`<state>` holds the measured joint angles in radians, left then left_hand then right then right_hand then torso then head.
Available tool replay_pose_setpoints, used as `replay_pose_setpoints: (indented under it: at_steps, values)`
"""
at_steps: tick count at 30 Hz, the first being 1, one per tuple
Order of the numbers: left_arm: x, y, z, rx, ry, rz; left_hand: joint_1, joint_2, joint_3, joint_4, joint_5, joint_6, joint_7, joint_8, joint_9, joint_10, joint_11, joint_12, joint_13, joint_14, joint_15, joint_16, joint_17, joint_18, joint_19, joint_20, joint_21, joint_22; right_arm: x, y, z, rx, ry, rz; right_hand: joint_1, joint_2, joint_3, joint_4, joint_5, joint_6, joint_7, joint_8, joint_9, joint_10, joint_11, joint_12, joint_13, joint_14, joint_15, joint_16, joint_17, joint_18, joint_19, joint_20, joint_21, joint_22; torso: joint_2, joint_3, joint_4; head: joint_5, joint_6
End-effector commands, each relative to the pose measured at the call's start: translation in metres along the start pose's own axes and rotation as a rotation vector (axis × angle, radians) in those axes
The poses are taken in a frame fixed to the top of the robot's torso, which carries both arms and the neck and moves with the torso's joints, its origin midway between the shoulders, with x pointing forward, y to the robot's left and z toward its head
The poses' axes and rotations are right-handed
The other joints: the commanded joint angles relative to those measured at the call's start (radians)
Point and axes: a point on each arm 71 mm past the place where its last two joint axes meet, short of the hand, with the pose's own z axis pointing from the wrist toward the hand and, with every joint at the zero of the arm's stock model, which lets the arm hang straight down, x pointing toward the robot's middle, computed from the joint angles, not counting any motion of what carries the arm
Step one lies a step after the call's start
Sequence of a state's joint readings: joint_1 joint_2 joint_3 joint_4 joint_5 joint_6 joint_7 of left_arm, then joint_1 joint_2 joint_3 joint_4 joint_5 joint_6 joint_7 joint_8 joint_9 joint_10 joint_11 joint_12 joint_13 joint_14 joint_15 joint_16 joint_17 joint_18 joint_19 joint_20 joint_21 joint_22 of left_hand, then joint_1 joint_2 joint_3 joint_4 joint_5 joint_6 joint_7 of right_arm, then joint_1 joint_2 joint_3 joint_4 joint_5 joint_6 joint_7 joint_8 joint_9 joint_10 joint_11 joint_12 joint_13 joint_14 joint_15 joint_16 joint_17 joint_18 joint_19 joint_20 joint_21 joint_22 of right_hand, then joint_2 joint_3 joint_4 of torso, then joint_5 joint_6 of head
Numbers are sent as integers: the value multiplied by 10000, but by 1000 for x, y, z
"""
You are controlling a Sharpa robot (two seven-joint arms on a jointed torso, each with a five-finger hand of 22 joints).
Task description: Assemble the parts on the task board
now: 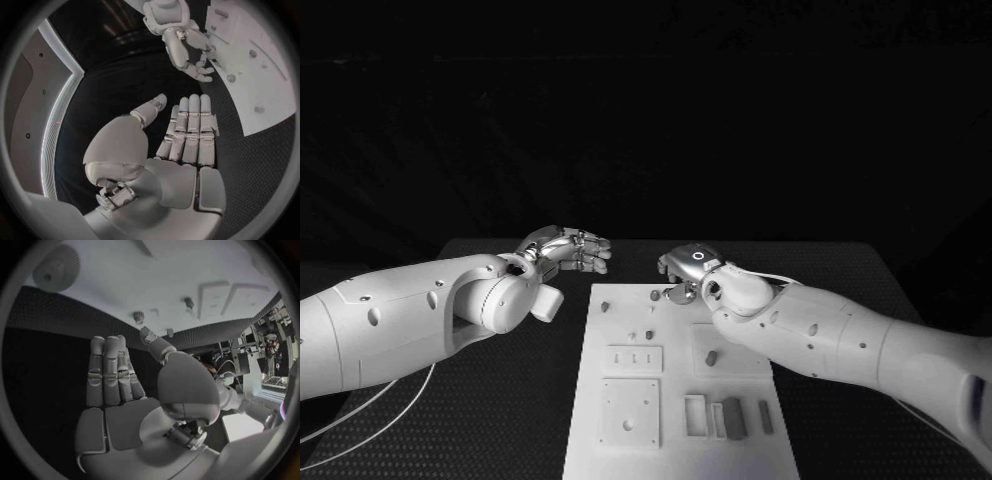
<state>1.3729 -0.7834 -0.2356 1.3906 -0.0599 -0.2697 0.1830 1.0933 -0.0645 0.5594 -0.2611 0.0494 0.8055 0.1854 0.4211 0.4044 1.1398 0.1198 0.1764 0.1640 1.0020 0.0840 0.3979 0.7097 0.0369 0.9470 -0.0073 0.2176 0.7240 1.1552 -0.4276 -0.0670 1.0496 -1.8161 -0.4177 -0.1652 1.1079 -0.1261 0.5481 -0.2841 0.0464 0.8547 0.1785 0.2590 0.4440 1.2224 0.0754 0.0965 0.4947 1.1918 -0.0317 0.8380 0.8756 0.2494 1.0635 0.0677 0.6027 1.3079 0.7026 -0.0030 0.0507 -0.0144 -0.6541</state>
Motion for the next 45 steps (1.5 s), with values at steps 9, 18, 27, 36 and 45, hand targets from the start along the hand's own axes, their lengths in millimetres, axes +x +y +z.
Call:
replay_pose_setpoints:
  at_steps: [9, 18, 27, 36, 45]
  values:
    - [-10, -3, -1, 214, -134, 67, -30, -19, 2, 35, 11, -52, 19, -49, 4, 14, 40, -52, 21, 12, 47, -42, 22, -79, -42, -40, -62, 16, -31, -78, -32, 712, 1183, 2626, 106, -189, -471, 62, 31, 249, -297, 151, 96, -480, -383, 4115, 5989, -475, -379, 3343, 1699, 61, -190, -378, 2156, 281, -97, 12, -272, 27, 172]
    - [-12, -2, 0, 216, -127, 83, -23, -15, 4, 33, 11, -48, 18, -48, 7, 20, 39, -55, 24, 16, 46, -48, 32, -78, -38, -39, -63, 19, -17, -126, -46, 1606, 2181, 2598, -52, -267, -268, 22, 39, 81, -234, 99, 173, -1703, -328, 9220, 8289, -720, -302, 5940, 2209, 124, -271, -549, 3691, 221, -110, 78, -406, 69, 167]
    - [-11, -2, 2, 219, -96, 107, -23, -10, 4, 34, 11, -47, 18, -48, 8, 23, 39, -60, 26, 18, 47, -54, 39, -79, -37, -38, -65, 22, 9, -120, -48, 1500, 2625, 2070, -171, -359, -134, 103, 40, -60, -234, 53, 187, -1796, -314, 10225, 8232, -358, -291, 6504, 2366, 124, -124, -682, 4039, 208, -125, 59, -398, 74, 171]
    - [-10, -1, 3, 197, -68, 141, -25, -6, 3, 36, 10, -48, 19, -50, 10, 24, 39, -65, 28, 19, 48, -62, 46, -80, -37, -37, -68, 24, 28, -113, -45, 1510, 2972, 2435, -284, -354, -62, 220, 41, -174, -214, 8, 151, -1852, -297, 10497, 8104, -213, -281, 6697, 2446, 124, -86, -731, 4137, 195, -107, 47, -357, 62, 168]
    - [-8, -2, 3, 204, 0, 138, -26, -6, 2, 36, 10, -49, 19, -51, 10, 23, 40, -68, 28, 19, 48, -65, 49, -80, -37, -36, -70, 24, 33, -107, -38, 1542, 2722, 2423, -326, -297, -54, 251, 41, -230, -204, -20, 134, -1865, -286, 10550, 8062, -217, -268, 6731, 2421, 124, -83, -740, 4154, 192, -98, 38, -331, 38, 164]
